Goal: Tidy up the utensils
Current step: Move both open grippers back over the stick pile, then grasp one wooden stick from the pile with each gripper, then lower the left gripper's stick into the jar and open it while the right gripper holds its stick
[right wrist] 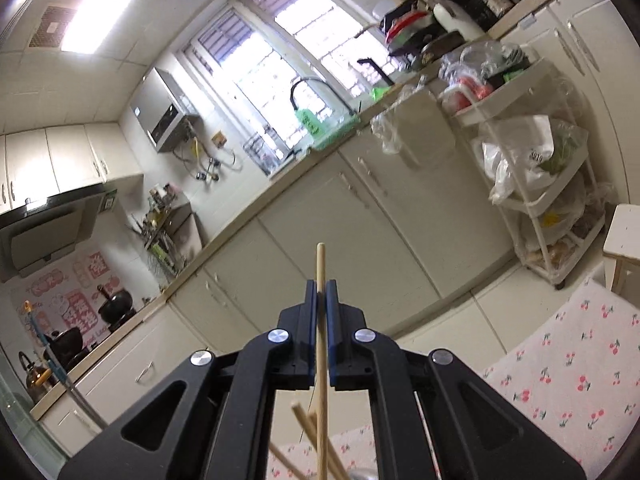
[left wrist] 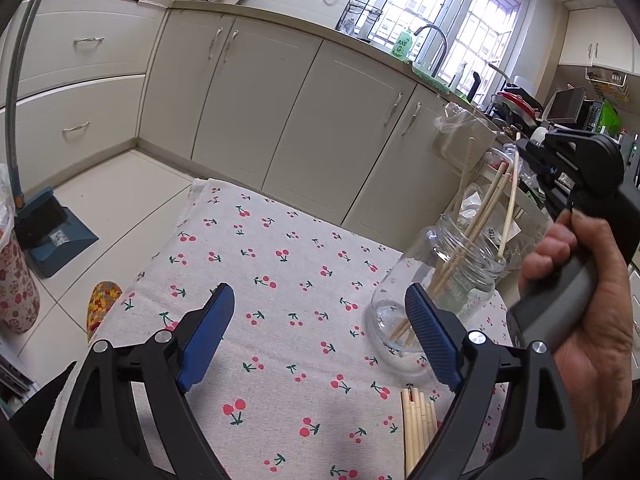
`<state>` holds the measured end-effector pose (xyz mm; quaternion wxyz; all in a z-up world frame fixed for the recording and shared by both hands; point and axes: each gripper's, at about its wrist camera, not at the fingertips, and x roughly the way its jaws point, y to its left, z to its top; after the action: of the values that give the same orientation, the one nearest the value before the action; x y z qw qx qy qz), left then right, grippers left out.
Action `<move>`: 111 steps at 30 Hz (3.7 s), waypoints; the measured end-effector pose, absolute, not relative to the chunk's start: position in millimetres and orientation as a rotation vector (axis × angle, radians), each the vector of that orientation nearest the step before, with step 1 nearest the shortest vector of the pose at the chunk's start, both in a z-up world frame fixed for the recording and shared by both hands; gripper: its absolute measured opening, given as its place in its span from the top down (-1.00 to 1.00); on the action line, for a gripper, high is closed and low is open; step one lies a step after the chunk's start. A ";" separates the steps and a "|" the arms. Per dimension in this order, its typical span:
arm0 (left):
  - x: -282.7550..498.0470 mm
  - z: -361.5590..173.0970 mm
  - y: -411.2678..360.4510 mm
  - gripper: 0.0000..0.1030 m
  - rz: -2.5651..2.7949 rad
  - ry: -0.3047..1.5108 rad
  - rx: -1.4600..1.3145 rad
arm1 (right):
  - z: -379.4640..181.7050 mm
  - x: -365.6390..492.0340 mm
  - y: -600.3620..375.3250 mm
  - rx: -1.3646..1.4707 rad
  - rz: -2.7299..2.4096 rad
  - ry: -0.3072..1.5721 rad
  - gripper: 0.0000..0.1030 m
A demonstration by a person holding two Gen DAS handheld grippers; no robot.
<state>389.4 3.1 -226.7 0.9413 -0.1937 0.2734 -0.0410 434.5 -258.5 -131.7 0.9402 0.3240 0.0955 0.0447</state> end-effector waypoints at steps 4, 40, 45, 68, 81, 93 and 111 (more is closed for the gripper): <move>390.0 -226.3 3.2 -0.62 -0.084 0.561 -0.396 | -129.1 436.0 -250.5 0.605 0.090 0.178 0.90; 362.8 -227.8 -16.5 -0.62 -0.140 0.798 -0.250 | -249.9 286.4 -190.9 0.051 0.273 0.994 0.65; 359.6 -238.0 -43.9 -0.62 -0.161 0.871 -0.133 | -247.5 283.1 -201.3 0.041 0.246 1.010 0.65; 369.0 -253.4 -93.1 -0.56 -0.111 0.981 0.135 | -246.2 280.4 -223.5 0.145 0.299 1.033 0.76; 384.3 -251.8 -94.2 -0.16 -0.136 1.028 0.103 | -246.2 282.3 -223.6 0.151 0.296 1.045 0.79; 395.2 -249.5 -107.1 0.91 -0.198 1.033 0.083 | -248.9 284.0 -228.8 0.219 0.293 1.039 0.86; 373.7 -155.9 -45.0 0.91 -0.304 0.687 -0.230 | -230.3 283.1 -265.4 0.577 0.378 0.872 0.88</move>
<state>373.7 -45.0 -155.9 0.9238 -0.1120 0.3348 -0.1481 283.1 -265.4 -230.3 0.8496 0.2738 0.4137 0.1792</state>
